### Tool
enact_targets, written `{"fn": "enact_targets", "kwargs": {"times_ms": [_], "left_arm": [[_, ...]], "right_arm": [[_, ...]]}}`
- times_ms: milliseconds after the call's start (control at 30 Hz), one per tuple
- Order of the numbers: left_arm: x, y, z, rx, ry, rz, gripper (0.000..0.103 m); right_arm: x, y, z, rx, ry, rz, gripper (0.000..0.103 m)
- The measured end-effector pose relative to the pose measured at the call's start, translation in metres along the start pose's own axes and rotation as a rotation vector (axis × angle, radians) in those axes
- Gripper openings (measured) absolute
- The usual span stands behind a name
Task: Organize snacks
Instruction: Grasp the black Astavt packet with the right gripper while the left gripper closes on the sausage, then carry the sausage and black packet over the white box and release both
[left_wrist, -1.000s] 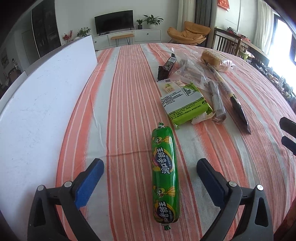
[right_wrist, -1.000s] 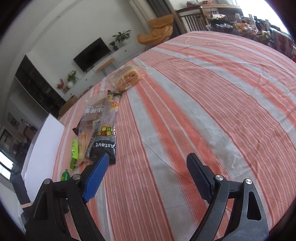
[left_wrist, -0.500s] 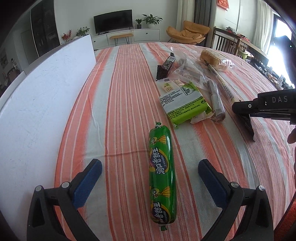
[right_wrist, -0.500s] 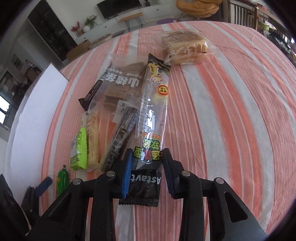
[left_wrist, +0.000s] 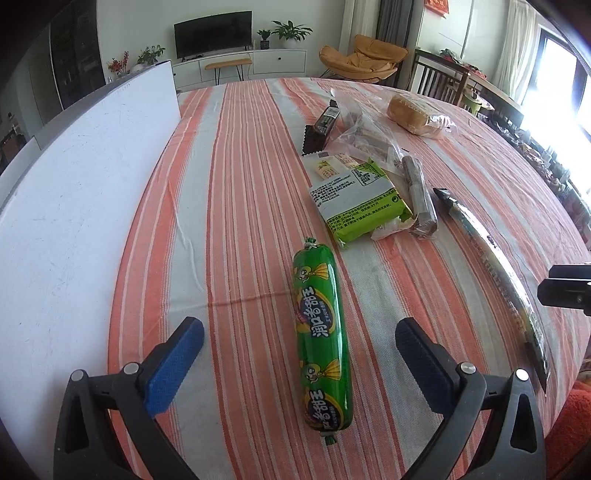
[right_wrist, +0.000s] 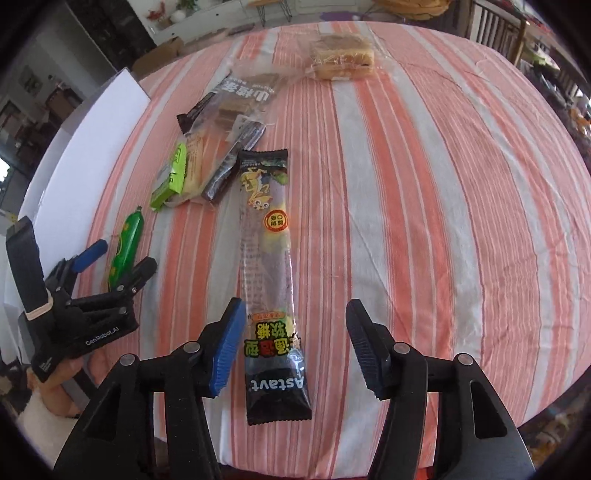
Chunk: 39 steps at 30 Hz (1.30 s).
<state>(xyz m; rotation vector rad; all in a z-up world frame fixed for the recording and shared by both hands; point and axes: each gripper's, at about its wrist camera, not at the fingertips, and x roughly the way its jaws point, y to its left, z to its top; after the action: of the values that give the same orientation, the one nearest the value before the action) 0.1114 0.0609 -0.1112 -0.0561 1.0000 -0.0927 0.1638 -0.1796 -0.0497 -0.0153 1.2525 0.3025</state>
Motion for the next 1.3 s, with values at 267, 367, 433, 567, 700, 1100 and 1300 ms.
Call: {"fn": "enact_targets", "kwargs": {"times_ms": [267,367,433,567,700,1100,1300], "left_arm": [[-0.008,0.002,0.003,0.001,0.073,-0.009,0.067],[-0.009,-0.006,0.004,0.035,0.055,0.009,0.022],[-0.01,-0.006,0.004,0.004,0.053,-0.032,0.022],[-0.032,-0.007,-0.003,-0.046,0.024,-0.134,0.022],[-0.077,0.002,-0.003,-0.124,-0.015,-0.272,0.022],[-0.227,0.171,0.011,-0.349,-0.293,-0.041,0.023],[-0.209,0.24,-0.02,-0.463,-0.239,0.223,0.066]], "right_arm": [[0.047,0.036,0.014,-0.119,0.053,-0.099,0.06],[0.04,0.027,0.011,-0.108,0.033,-0.12,0.022],[0.03,0.01,0.009,-0.055,0.033,-0.078,0.014],[-0.004,-0.016,0.005,0.045,-0.02,0.026,0.013],[-0.022,-0.013,0.009,0.108,-0.039,0.109,0.013],[-0.091,0.223,0.081,-0.088,-0.126,0.615,0.014],[-0.072,0.285,0.088,-0.117,-0.138,0.677,0.049]]}}
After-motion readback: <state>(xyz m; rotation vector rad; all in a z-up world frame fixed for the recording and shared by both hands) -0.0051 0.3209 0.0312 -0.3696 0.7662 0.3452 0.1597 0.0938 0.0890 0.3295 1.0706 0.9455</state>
